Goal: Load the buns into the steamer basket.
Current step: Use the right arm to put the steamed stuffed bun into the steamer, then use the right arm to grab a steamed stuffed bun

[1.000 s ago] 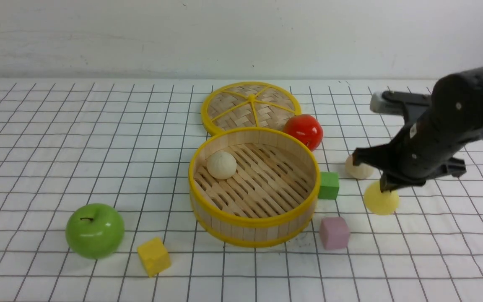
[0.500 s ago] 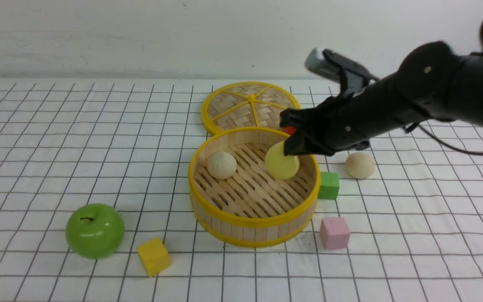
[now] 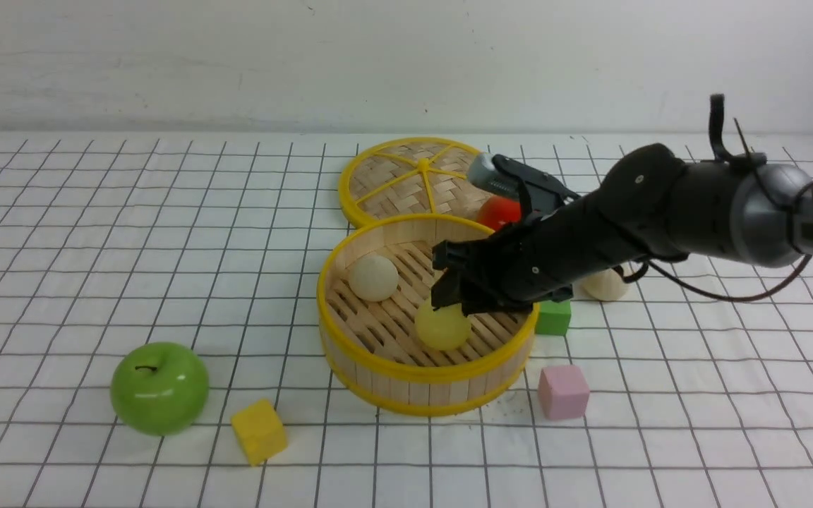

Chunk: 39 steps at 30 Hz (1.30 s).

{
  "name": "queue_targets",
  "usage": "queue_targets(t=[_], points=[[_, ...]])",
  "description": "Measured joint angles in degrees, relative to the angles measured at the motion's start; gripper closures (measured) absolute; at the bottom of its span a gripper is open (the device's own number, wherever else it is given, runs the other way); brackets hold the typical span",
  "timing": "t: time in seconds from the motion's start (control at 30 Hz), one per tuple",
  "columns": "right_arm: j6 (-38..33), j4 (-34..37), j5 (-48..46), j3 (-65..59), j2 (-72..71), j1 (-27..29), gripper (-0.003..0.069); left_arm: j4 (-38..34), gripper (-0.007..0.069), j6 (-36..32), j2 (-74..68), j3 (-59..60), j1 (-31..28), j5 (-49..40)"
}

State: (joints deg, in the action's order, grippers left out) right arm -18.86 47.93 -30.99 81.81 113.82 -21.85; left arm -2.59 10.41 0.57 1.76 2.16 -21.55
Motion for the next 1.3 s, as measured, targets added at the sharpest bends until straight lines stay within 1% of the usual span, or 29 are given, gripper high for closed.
queue_targets(t=[0.03, 0.07, 0.1, 0.17, 0.23, 0.3, 0.33, 0.4, 0.47, 0.5, 0.53, 0.57, 0.6, 0.67, 0.7, 0.73, 0.77, 0.8, 0.83, 0.87, 0.97, 1.13, 1.3], points=[[-0.21, -1.22, -0.83, 0.74, -1.15, 0.52, 0.0247, 0.00, 0.0523, 0.00, 0.00, 0.00, 0.00, 0.00], [-0.21, -1.22, -0.96, 0.85, -1.33, 0.65, 0.0241, 0.00, 0.0522, 0.00, 0.00, 0.00, 0.00, 0.00], [-0.26, -2.88, -2.14, 1.89, -2.68, 2.00, 0.0200, 0.00, 0.0522, 0.00, 0.00, 0.00, 0.00, 0.00], [-0.33, -5.33, -3.50, 3.76, -4.57, 4.21, 0.0169, 0.00, 0.0518, 0.00, 0.00, 0.00, 0.00, 0.00], [-0.40, -9.17, -5.75, 5.92, -5.66, 6.99, 0.0155, 0.00, 0.0515, 0.00, 0.00, 0.00, 0.00, 0.00], [-0.08, -14.96, -9.38, 9.17, -5.97, 9.15, 0.0149, 0.00, 0.0515, 0.00, 0.00, 0.00, 0.00, 0.00], [0.04, -15.66, -9.79, 9.17, -5.97, 9.29, 0.0149, 0.00, 0.0515, 0.00, 0.00, 0.00, 0.00, 0.00], [3.56, -26.90, -15.03, 12.93, -5.44, 9.89, 0.0148, 0.00, 0.0515, 0.00, 0.00, 0.00, 0.00, 0.00], [7.62, -33.23, -16.44, 14.52, -4.62, 9.67, 0.0148, 0.00, 0.0515, 0.00, 0.00, 0.00, 0.00, 0.00], [10.09, -37.60, -16.60, 15.03, -4.01, 9.45, 0.0148, 0.00, 0.0515, 0.00, 0.00, 0.00, 0.00, 0.00], [11.11, -38.28, -16.60, 15.16, -3.74, 9.45, 0.0148, 0.00, 0.0515, 0.00, 0.00, 0.00, 0.00, 0.00], [14.90, -42.97, -16.54, 15.42, -2.38, 9.32, 0.0153, 0.00, 0.0512, 0.00, 0.00, 0.00, 0.00, 0.00], [15.33, -43.91, -16.49, 15.42, -2.21, 9.32, 0.0154, 0.00, 0.0512, 0.00, 0.00, 0.00, 0.00, 0.00], [19.76, -47.93, -15.94, 15.42, 0.21, 9.32, 0.0180, 0.00, 0.0511, 0.00, 0.00, 0.00, 0.00, 0.00], [19.96, -47.93, -15.87, 15.42, 0.40, 9.32, 0.0186, 0.00, 0.0511, 0.00, 0.00, 0.00, 0.00, 0.00], [21.38, -48.68, -14.80, 15.42, 1.89, 9.32, 0.0216, 0.00, 0.0508, 0.00, 0.00, 0.00, 0.00, 0.00], [21.50, -48.68, -14.80, 15.42, 2.04, 9.32, 0.0220, 0.00, 0.0507, 0.00, 0.00, 0.00, 0.00, 0.00], [22.59, -48.93, -13.51, 15.42, 3.18, 9.32, 0.0258, 0.00, 0.0504, 0.00, 0.00, 0.00, 0.00, 0.00], [22.73, -48.93, -13.36, 15.42, 3.33, 9.32, 0.0258, 0.00, 0.0504, 0.00, 0.00, 0.00, 0.00, 0.00], [23.91, -49.08, -12.26, 15.42, 4.20, 9.32, 0.0287, 0.00, 0.0502, 0.00, 0.00, 0.00, 0.00, 0.00], [26.99, -50.65, -9.87, 15.42, 5.65, 9.32, 0.0337, 0.00, 0.0499, 0.00, 0.00, 0.00, 0.00, 0.00], [31.33, -53.30, -8.57, 15.42, 6.67, 9.32, 0.0358, 0.00, 0.0495, 0.00, 0.00, 0.00, 0.00, 0.00], [31.79, -53.78, -8.83, 15.42, 8.68, 9.50, 0.0358, 0.00, 0.0492, 0.00, 0.00, 0.00, 0.00, 0.00]])
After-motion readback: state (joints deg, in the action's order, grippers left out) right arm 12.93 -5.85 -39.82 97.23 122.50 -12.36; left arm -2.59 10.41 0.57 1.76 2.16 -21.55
